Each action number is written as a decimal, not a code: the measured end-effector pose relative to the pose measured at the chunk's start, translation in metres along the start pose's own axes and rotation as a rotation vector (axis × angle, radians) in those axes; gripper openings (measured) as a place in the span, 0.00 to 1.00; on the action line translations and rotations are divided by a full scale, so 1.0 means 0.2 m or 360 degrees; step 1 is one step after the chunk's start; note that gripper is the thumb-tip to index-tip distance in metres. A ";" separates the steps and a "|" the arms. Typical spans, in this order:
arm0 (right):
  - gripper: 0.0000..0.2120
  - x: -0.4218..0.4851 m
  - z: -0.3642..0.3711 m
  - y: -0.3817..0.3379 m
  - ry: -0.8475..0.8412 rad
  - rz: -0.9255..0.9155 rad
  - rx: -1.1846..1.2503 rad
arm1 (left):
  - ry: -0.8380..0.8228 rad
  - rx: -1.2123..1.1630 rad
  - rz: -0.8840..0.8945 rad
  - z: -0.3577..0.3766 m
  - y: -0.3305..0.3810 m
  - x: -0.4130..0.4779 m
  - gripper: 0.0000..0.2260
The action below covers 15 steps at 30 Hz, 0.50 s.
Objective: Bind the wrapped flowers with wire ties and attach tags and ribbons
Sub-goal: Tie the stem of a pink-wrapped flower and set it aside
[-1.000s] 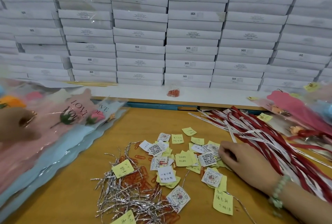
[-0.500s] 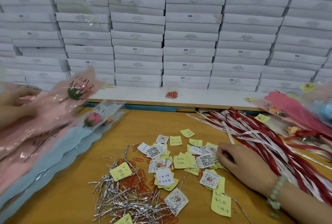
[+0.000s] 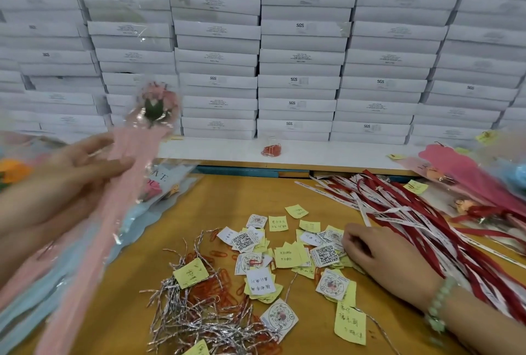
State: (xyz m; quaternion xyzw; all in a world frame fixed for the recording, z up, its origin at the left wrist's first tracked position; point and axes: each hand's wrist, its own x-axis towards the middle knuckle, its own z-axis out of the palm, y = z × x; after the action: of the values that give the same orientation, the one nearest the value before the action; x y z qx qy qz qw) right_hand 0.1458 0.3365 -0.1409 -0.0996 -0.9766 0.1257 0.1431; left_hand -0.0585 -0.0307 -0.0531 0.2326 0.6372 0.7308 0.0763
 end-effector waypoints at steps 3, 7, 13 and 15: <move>0.07 0.00 -0.04 -0.05 0.0199 -0.0094 -0.0076 | -0.0133 -0.0097 0.0026 0.22 -0.03 -0.09 0.14; 0.11 0.01 -0.09 -0.19 0.0101 -0.0176 0.0643 | -0.0354 -0.0210 -0.0160 0.48 -0.16 -0.20 0.26; 0.23 0.06 0.00 -0.40 -0.0624 -0.0014 0.1470 | -0.0328 0.0011 -0.0134 0.71 -0.39 -0.21 0.32; 0.27 0.07 0.04 -0.43 -0.0590 0.0051 0.1553 | -0.0341 0.0009 -0.0107 0.73 -0.44 -0.20 0.34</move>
State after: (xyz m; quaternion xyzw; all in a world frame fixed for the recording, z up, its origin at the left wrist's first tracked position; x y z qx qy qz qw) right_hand 0.1174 0.2573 -0.1208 -0.0123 -0.8117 0.5839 -0.0045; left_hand 0.0244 0.0987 -0.1355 0.2881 0.6349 0.6970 0.1678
